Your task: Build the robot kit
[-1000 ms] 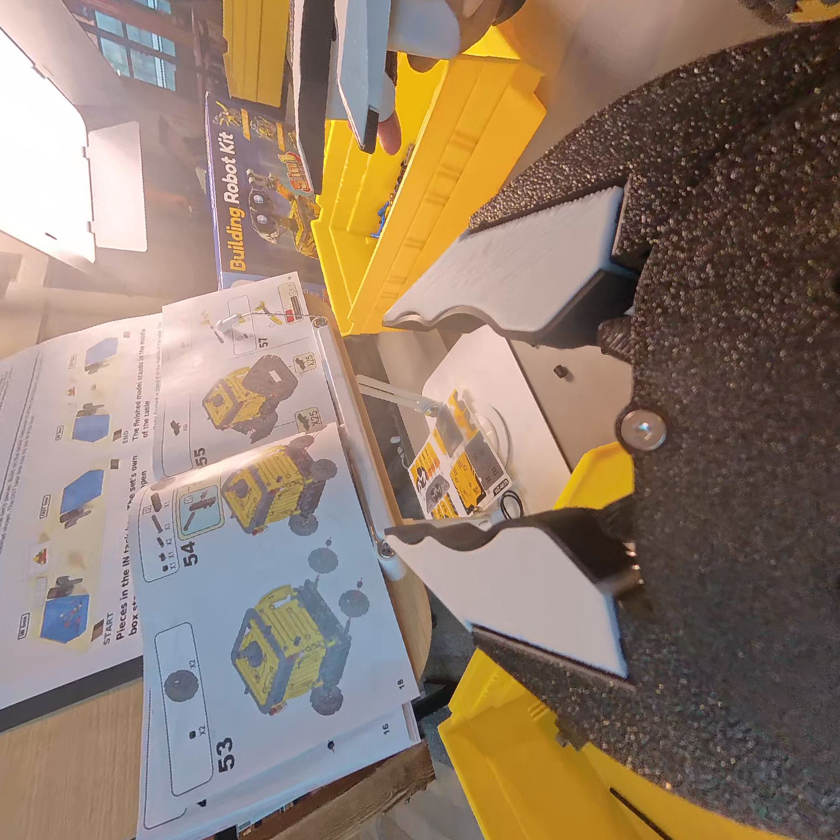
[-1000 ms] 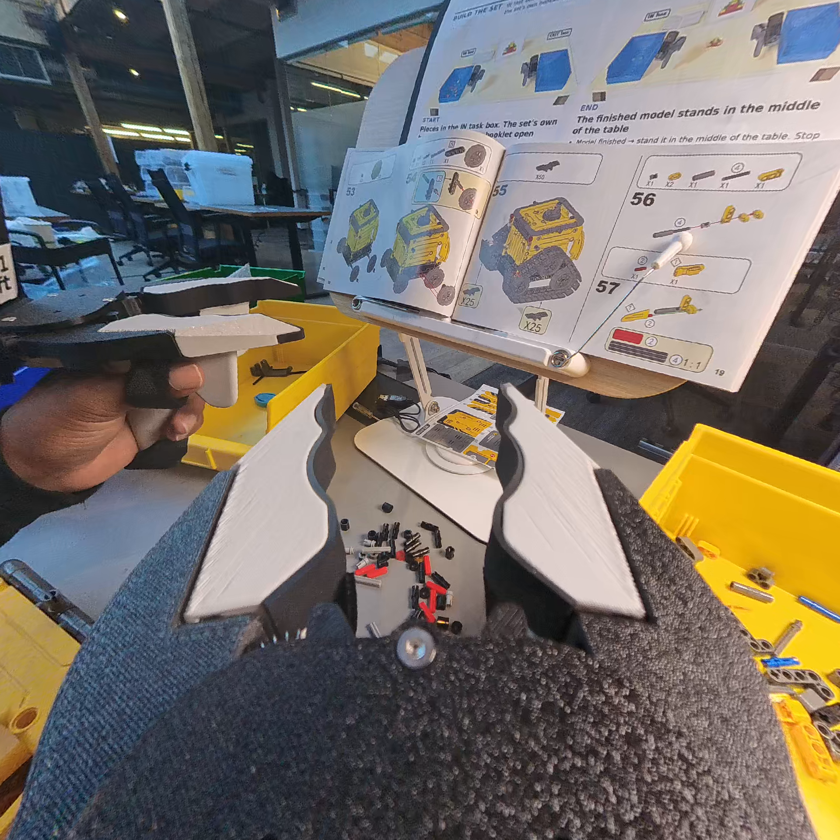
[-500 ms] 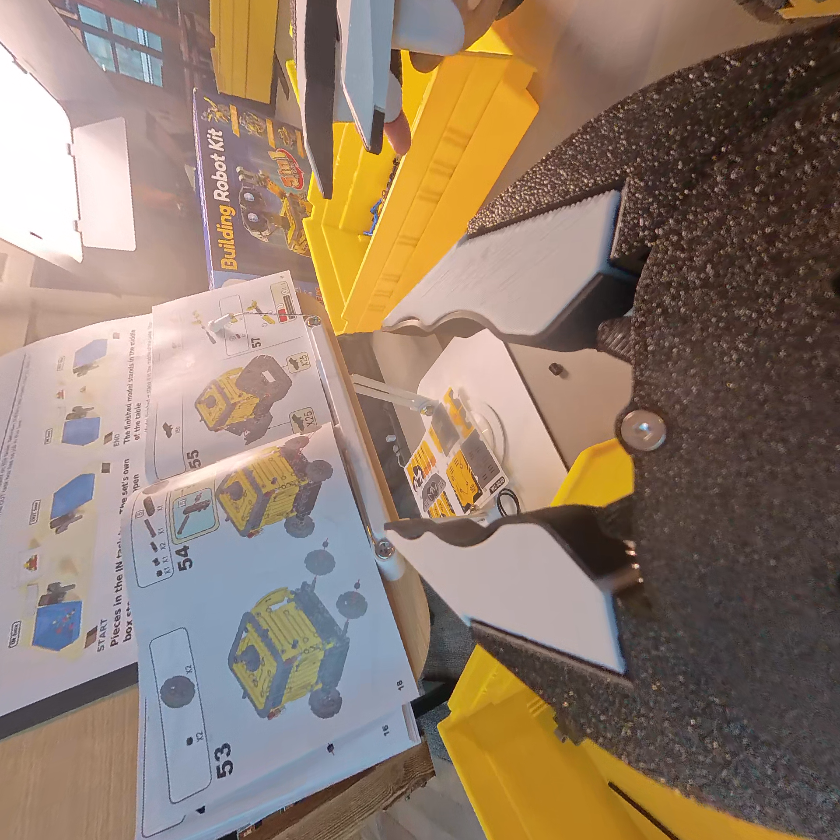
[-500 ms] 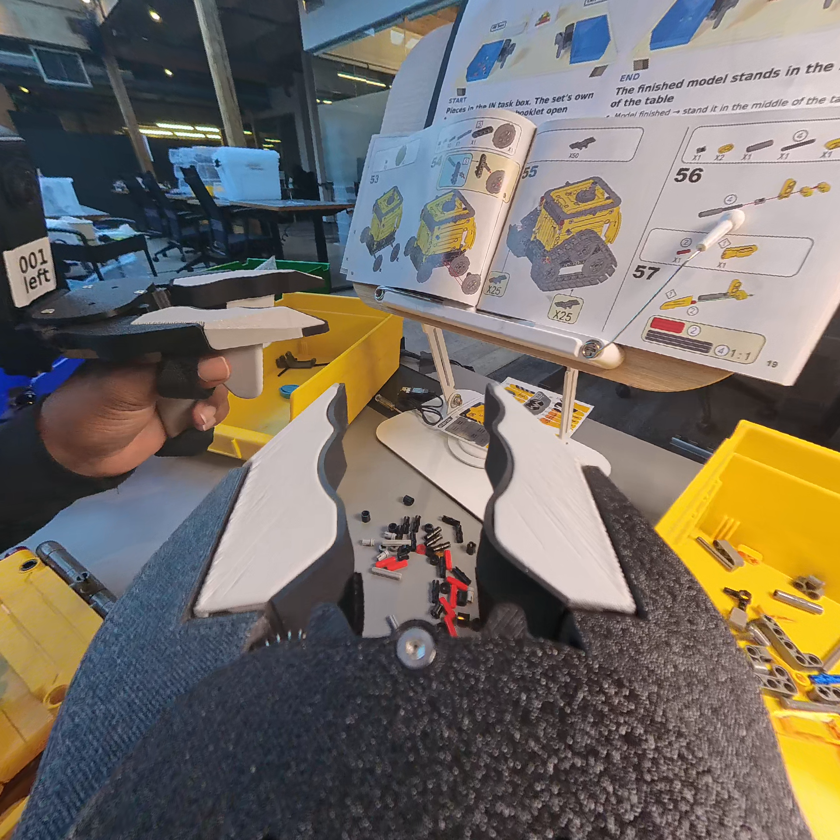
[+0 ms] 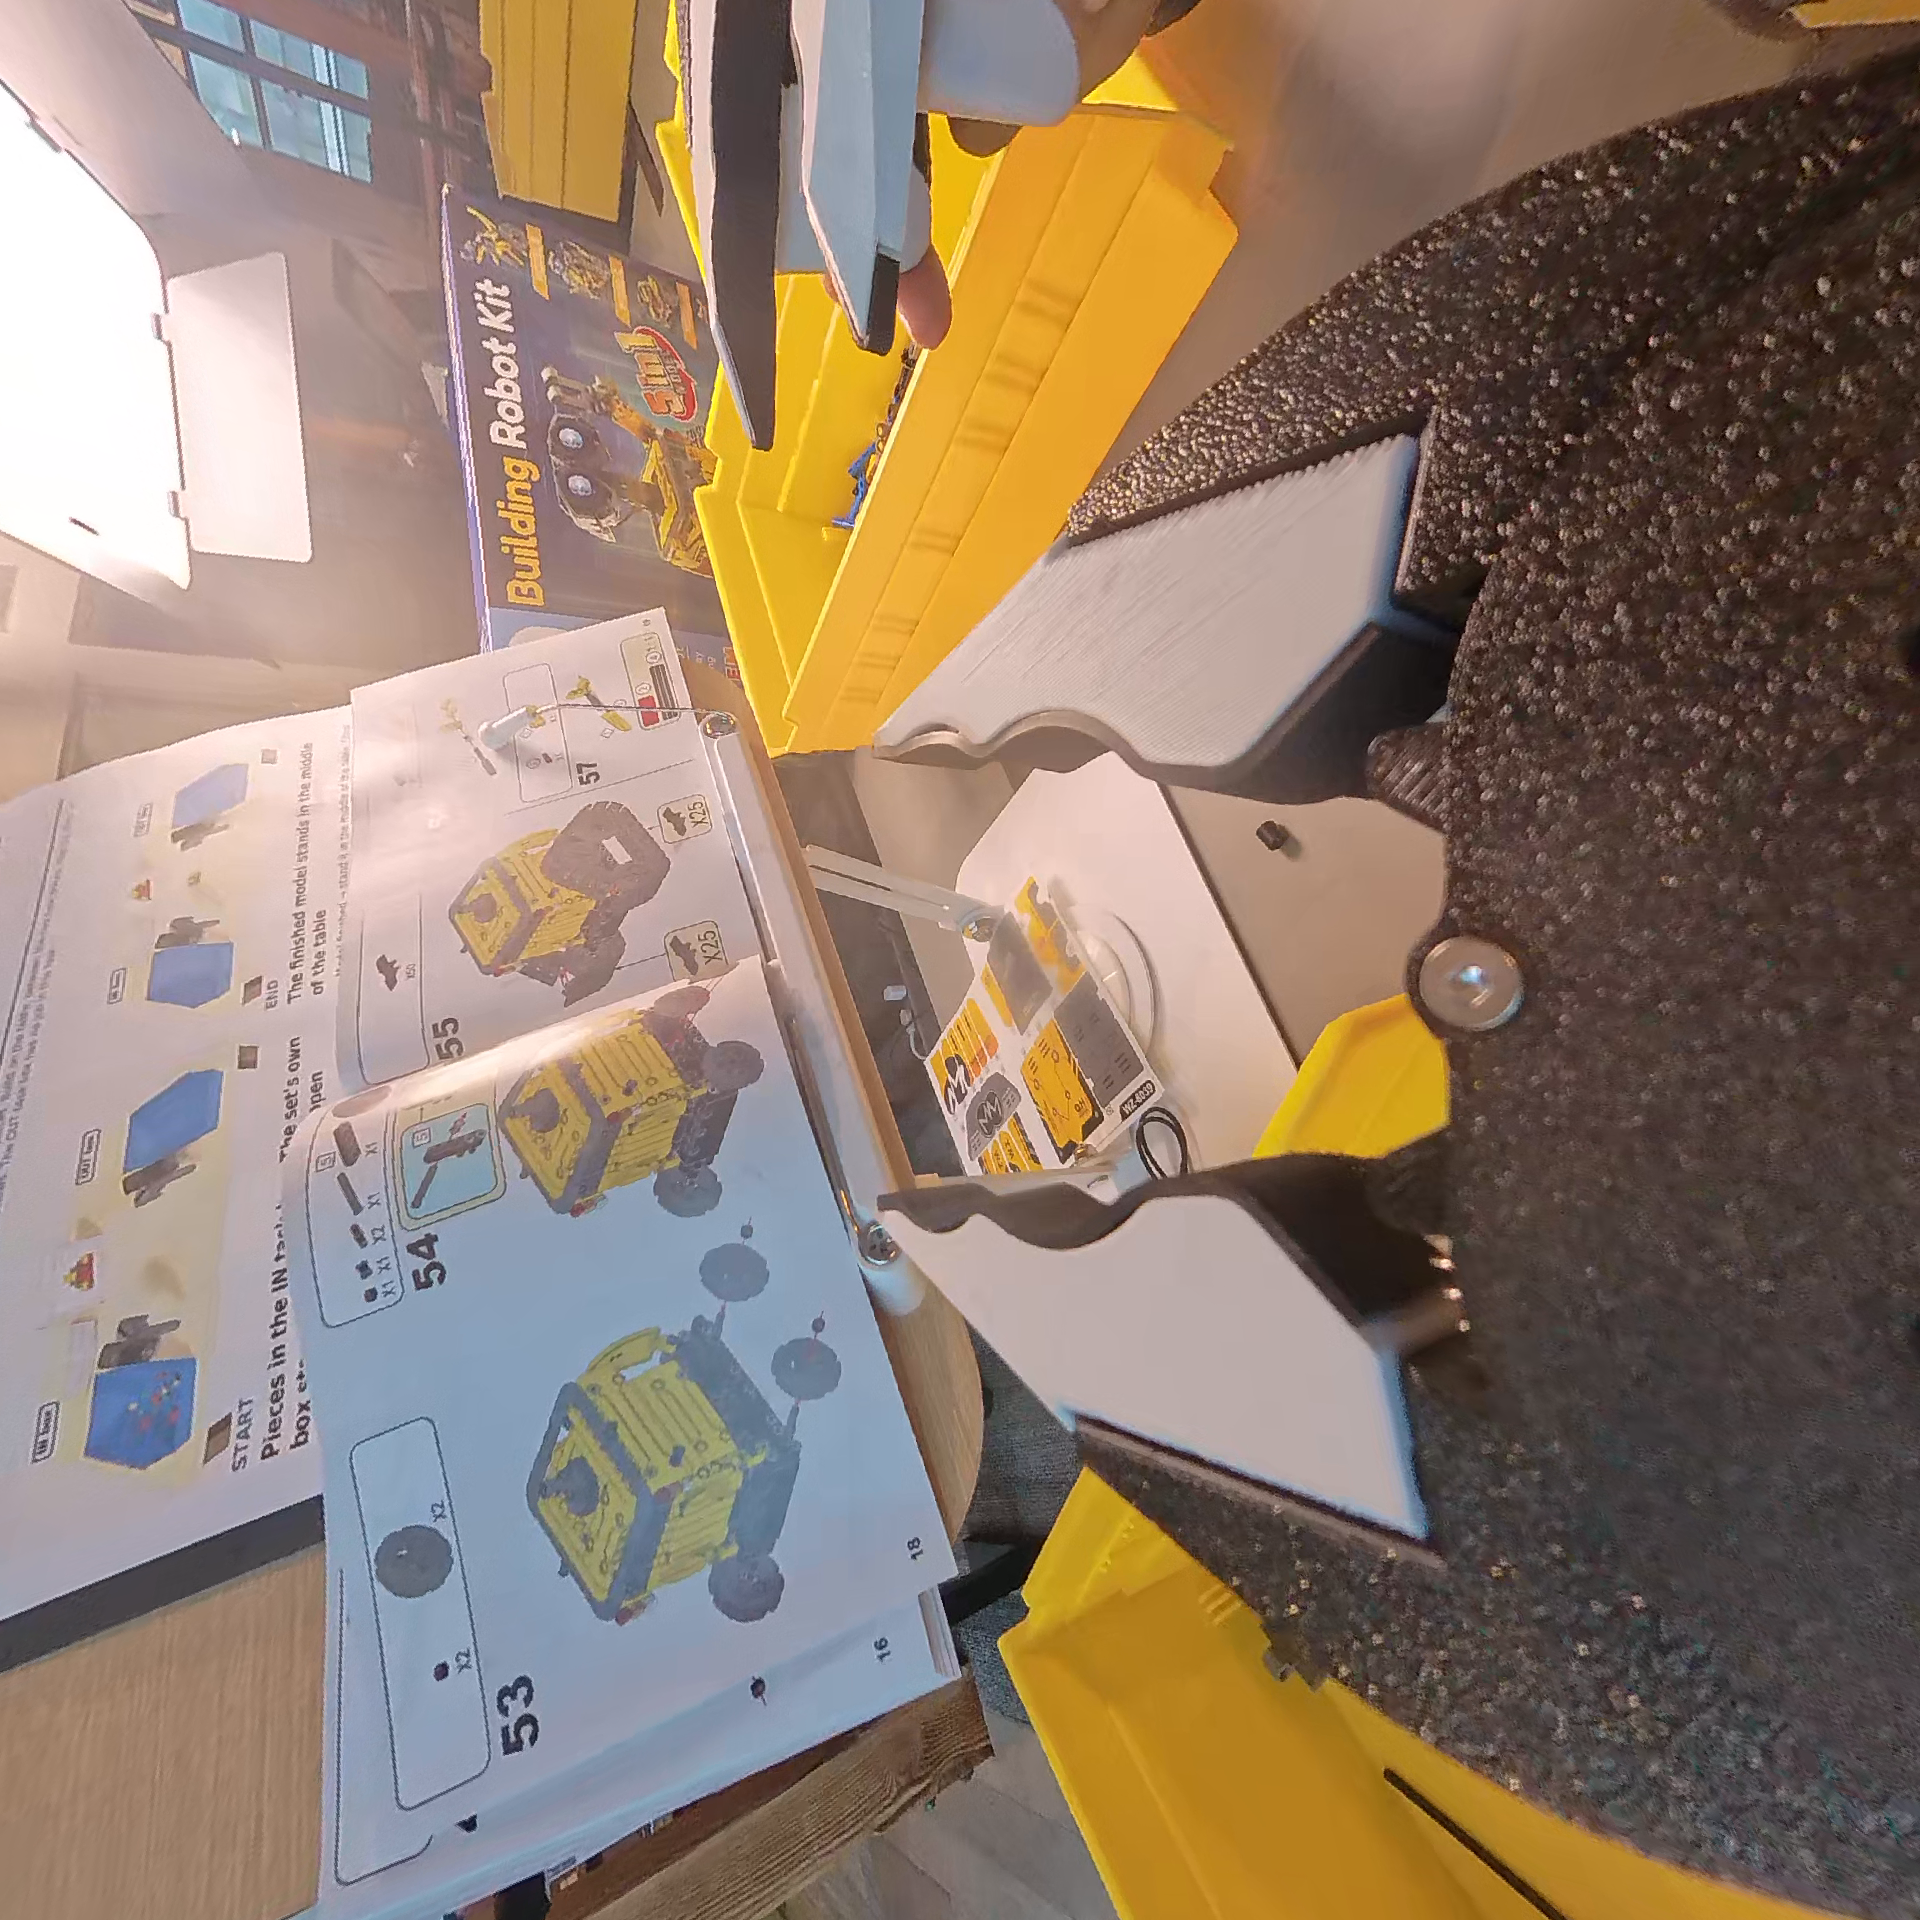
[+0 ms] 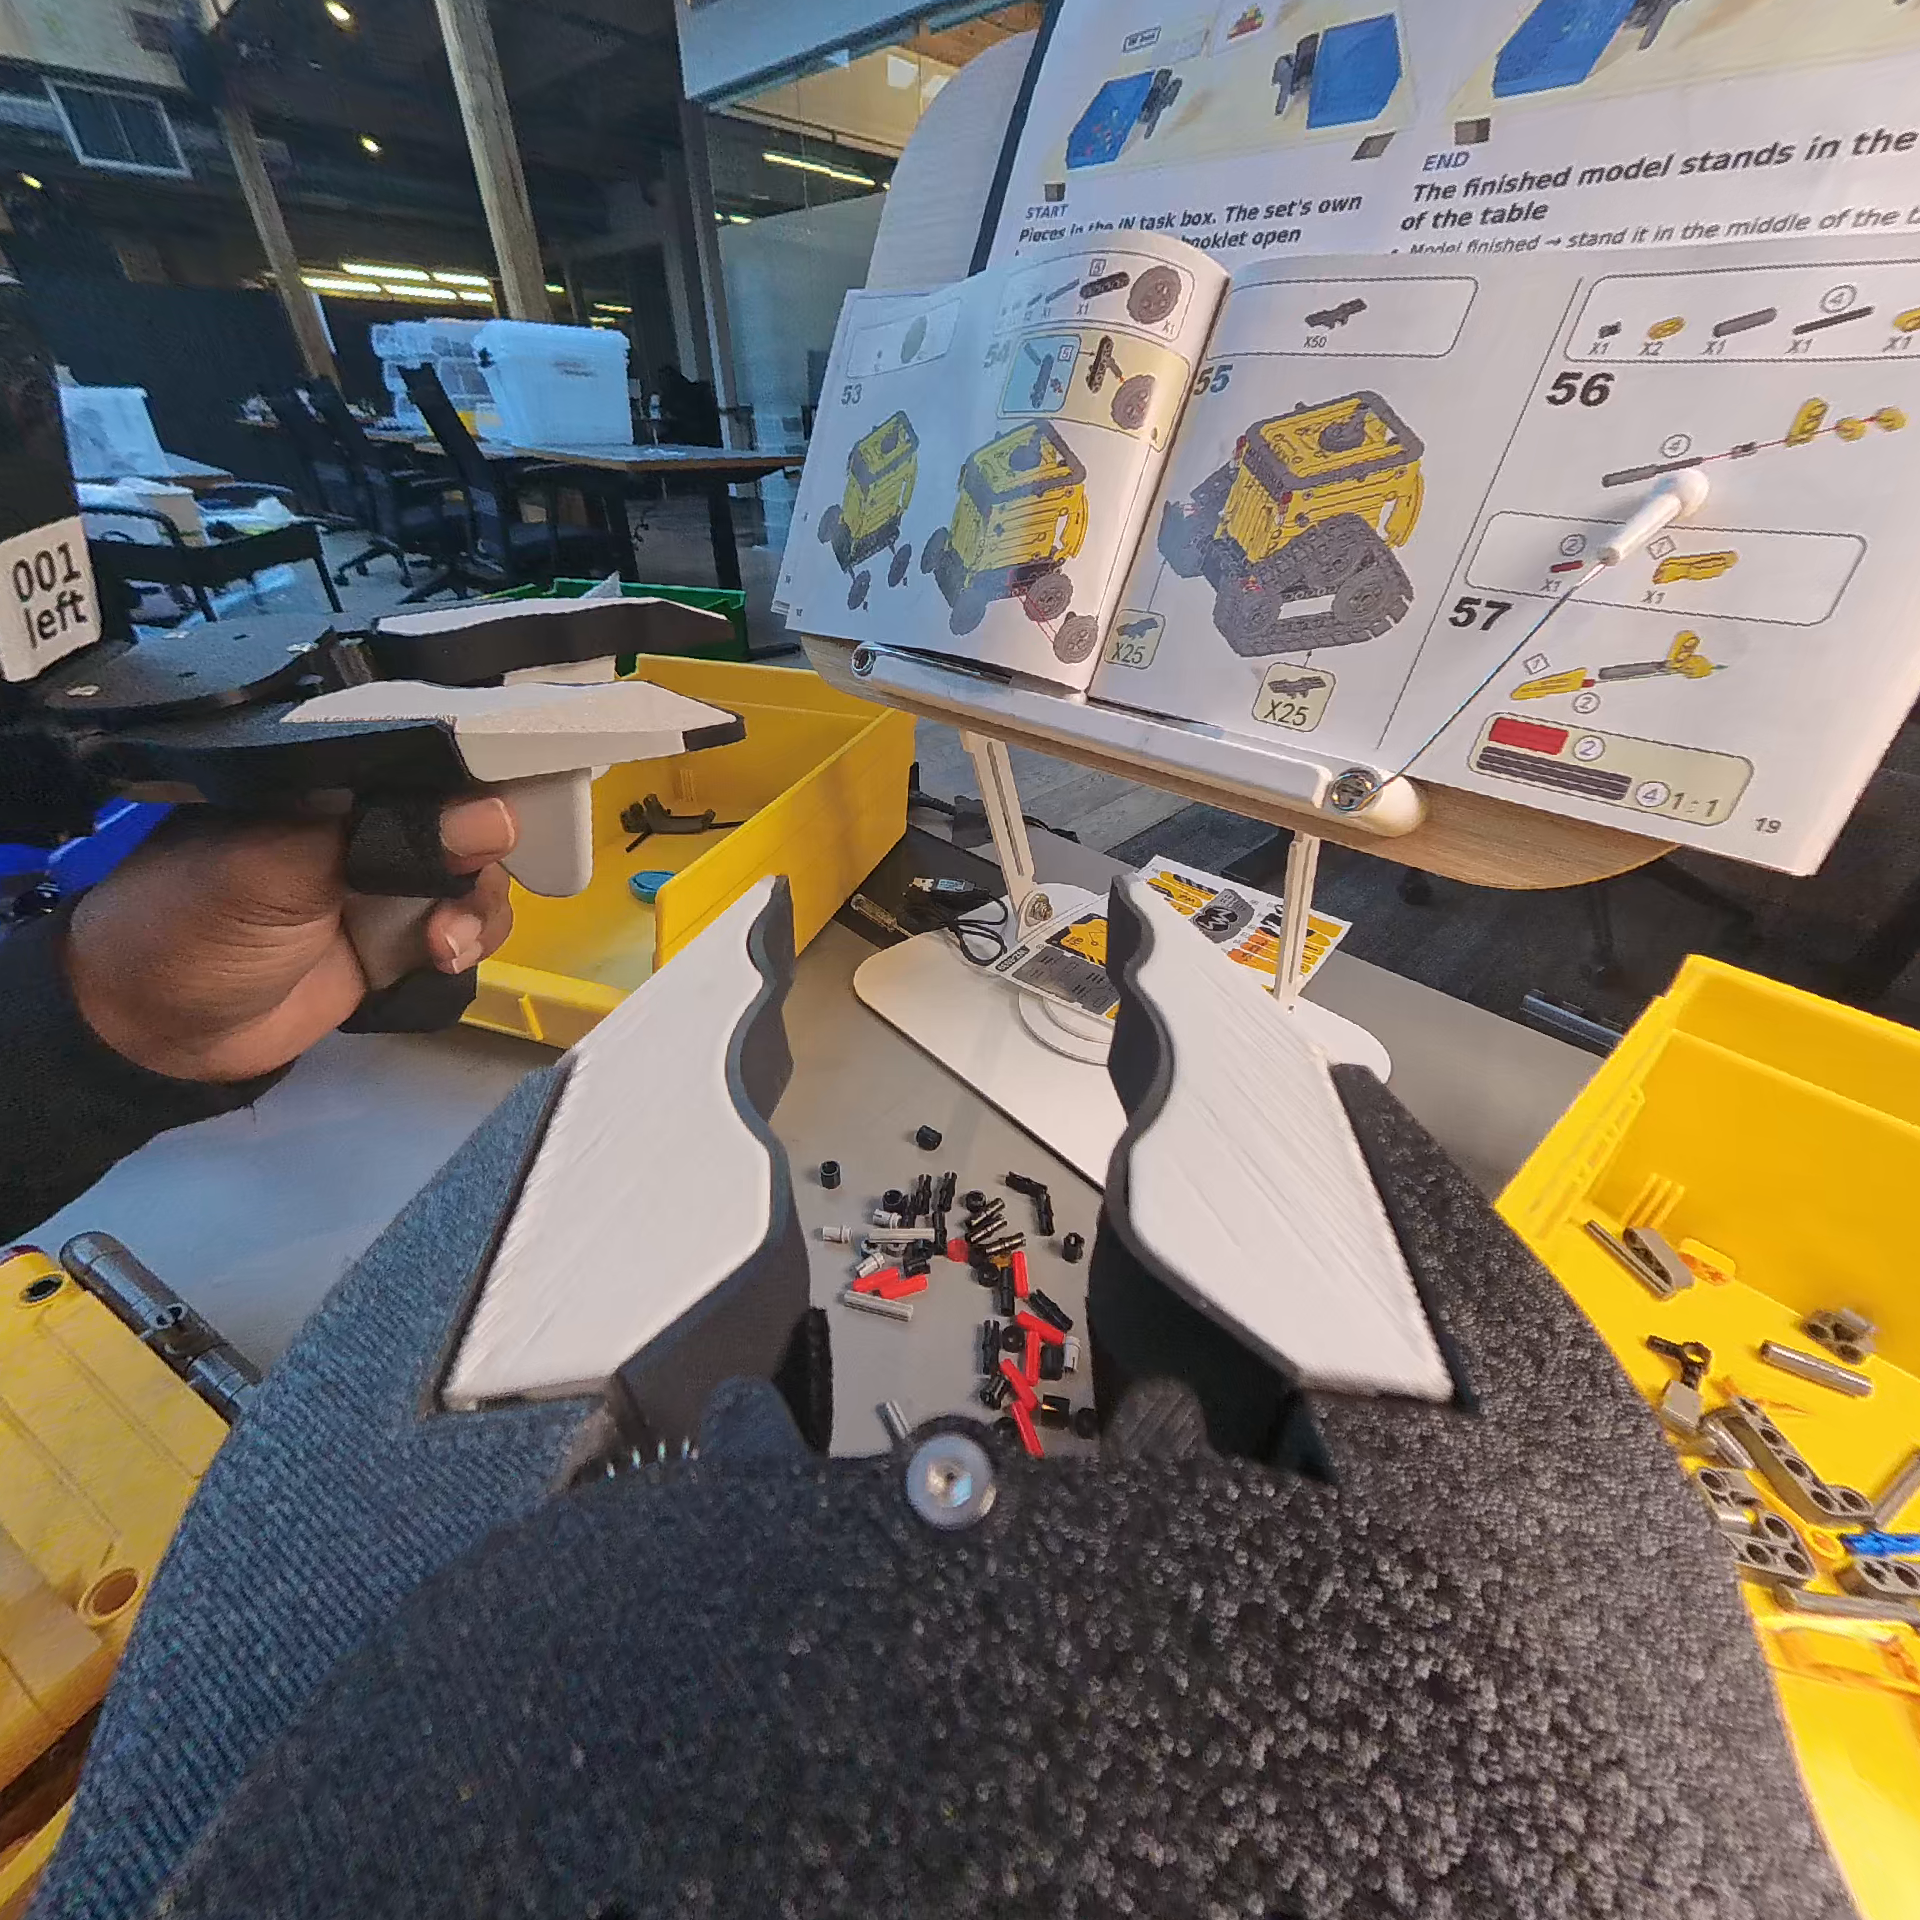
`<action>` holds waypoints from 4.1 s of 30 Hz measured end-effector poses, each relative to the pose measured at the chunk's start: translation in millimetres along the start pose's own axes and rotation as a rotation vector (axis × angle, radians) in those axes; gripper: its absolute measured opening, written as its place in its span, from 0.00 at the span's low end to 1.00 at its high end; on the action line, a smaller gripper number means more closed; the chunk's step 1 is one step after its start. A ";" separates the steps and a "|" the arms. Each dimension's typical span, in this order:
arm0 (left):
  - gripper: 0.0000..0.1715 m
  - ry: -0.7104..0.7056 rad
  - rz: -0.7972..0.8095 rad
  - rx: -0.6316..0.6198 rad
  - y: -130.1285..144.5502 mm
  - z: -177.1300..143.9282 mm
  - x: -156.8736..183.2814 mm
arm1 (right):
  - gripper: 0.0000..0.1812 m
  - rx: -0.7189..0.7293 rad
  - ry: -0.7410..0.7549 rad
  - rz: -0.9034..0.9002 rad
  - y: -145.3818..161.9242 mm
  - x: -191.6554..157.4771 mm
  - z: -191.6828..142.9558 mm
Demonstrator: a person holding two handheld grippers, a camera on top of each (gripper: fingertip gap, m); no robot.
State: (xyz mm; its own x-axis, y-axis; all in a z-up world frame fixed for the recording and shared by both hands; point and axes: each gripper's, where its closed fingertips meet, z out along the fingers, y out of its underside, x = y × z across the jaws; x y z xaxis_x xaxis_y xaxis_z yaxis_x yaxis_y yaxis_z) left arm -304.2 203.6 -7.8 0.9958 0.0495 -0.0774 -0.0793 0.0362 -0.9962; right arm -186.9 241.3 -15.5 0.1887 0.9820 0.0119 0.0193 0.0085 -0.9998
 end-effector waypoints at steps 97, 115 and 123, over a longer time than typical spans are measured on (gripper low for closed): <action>0.44 0.048 -0.030 -0.015 -19.3 -8.5 -11.1 | 0.04 -0.012 0.279 -0.250 -91.4 101.7 137.6; 0.44 0.047 -0.028 -0.004 -24.6 -10.9 -13.5 | 0.04 -0.026 0.275 -0.270 -89.0 97.1 137.5; 0.44 0.052 -0.028 -0.009 -23.2 -10.1 -12.1 | 0.00 -0.006 0.281 -0.288 -95.9 99.4 135.0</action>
State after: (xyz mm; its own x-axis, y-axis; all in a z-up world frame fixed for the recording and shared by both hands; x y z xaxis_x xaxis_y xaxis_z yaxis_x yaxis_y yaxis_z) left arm -313.9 192.1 15.9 0.9987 -0.0034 -0.0510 -0.0509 0.0275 -0.9983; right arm -302.6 363.6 79.2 0.4361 0.8494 0.2971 0.1161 0.2743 -0.9546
